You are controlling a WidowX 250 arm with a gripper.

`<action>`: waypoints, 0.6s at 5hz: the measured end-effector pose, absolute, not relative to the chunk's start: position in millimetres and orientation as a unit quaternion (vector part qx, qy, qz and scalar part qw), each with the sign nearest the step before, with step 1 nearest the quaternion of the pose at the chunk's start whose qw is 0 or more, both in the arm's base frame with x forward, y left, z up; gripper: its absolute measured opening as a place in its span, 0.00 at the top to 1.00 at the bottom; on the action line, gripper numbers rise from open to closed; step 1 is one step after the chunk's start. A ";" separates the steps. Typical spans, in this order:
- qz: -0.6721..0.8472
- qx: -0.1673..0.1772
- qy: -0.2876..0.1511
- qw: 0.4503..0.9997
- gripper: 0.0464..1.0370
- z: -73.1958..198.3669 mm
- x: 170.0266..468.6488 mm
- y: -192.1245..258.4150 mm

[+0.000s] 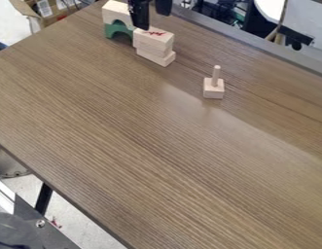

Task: Put the block with red drawing on the table

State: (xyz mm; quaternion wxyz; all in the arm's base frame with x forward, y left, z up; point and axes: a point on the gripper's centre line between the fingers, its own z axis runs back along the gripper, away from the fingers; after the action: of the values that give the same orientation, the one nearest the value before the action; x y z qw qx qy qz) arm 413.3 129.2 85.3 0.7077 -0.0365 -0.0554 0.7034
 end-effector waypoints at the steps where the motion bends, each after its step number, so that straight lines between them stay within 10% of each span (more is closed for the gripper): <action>1: 0.706 -0.033 -0.049 0.706 0.04 79.9 412.8 128.6; 3: 0.713 -0.019 -0.025 0.701 0.04 78.5 404.6 126.5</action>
State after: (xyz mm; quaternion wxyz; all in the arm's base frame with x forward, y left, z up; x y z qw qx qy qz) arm 404.6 126.5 78.5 0.7008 -0.0192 -0.0254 0.7127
